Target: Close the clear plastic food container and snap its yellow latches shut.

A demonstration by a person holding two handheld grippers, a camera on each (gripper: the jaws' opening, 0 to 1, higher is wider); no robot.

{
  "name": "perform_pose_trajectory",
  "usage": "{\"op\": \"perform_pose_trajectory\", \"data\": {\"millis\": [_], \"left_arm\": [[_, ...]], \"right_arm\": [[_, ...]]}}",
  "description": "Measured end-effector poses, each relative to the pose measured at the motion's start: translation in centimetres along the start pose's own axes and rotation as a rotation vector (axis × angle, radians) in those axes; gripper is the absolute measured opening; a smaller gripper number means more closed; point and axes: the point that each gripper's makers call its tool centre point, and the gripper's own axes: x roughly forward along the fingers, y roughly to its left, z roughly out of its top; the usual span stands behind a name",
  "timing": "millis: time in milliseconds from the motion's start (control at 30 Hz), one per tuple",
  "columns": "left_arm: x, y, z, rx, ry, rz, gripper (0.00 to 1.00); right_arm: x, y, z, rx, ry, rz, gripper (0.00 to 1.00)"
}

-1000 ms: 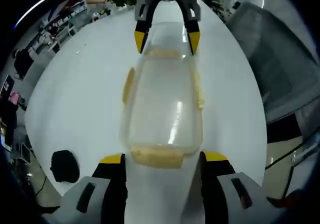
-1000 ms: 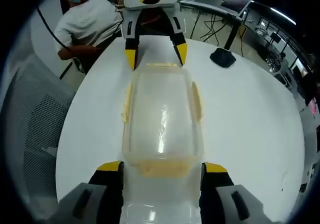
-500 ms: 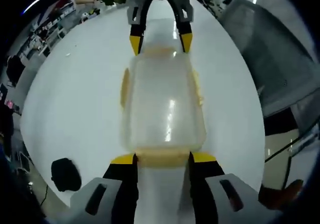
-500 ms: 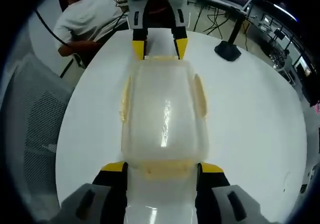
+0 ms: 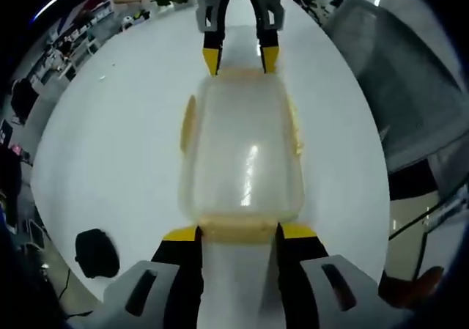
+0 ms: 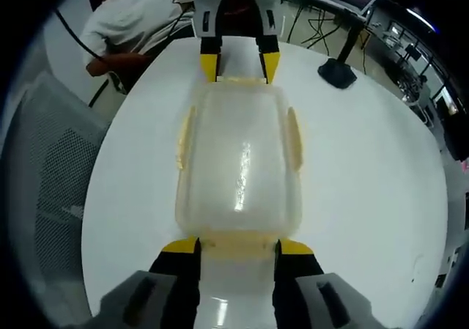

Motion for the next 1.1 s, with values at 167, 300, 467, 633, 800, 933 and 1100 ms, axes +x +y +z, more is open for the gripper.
{"op": "perform_pose_trajectory", "data": {"millis": [167,300,467,633,800,933,1100], "left_arm": [[-0.1,-0.1,0.1,0.009,0.016,0.019,0.36],[-0.1,-0.1,0.1,-0.001,0.025,0.032,0.36],[-0.1,-0.4,0.1,-0.019,0.029,0.026,0.36],[-0.6,-0.5,0.5,-0.008,0.020,0.044,0.36],[-1.4,-0.1,0.9,0.000,0.021,0.067,0.35],[-2.1,0.2,1.5,0.011,0.023,0.076,0.35],[-3.0,0.5,2.2,0.015,0.029,0.085,0.35]], "right_arm": [[0.0,0.0,0.1,0.002,0.001,-0.001,0.36],[-0.2,-0.1,0.1,0.000,-0.002,-0.009,0.36],[-0.4,0.0,0.1,-0.005,-0.011,-0.013,0.35],[-0.9,-0.3,0.1,-0.032,-0.008,-0.020,0.35],[-2.0,-0.7,0.4,-0.030,-0.033,-0.033,0.35],[-2.7,-0.8,0.4,-0.032,-0.043,-0.046,0.35],[-4.1,-0.9,0.6,-0.028,-0.060,-0.061,0.35]]}}
